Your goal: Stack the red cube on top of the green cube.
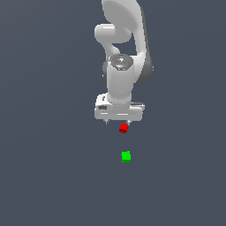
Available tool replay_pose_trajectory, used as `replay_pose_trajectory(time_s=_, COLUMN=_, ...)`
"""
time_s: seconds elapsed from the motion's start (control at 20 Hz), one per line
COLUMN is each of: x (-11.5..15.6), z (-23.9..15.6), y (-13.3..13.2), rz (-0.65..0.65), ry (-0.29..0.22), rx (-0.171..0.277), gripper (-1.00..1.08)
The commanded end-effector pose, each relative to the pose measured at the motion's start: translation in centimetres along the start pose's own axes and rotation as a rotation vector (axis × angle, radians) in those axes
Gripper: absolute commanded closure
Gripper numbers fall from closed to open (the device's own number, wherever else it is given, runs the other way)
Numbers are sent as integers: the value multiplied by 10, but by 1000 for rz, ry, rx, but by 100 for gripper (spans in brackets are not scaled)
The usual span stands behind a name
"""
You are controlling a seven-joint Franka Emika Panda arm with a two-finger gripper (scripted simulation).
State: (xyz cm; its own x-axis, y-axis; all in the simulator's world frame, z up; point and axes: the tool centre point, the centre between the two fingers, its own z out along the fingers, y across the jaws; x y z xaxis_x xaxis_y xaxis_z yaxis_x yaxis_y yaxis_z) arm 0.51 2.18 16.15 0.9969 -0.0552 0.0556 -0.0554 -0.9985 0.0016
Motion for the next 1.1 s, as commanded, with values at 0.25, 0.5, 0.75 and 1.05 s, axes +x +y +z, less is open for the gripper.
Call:
replay_pose_trajectory(time_s=0.25, x=-27, z=37, y=-13, rz=129, ry=-23, rx=-4, gripper=-92)
replay_pose_trajectory(time_s=0.5, x=-44, z=61, y=-24, rz=216, ry=-38, rx=-7, gripper=-92)
replay_pose_trajectory(time_s=0.75, x=-55, z=78, y=-33, rz=275, ry=-49, rx=-8, gripper=-92)
replay_pose_trajectory(time_s=1.05, x=-61, z=87, y=-39, rz=309, ry=-55, rx=-8, gripper=-92)
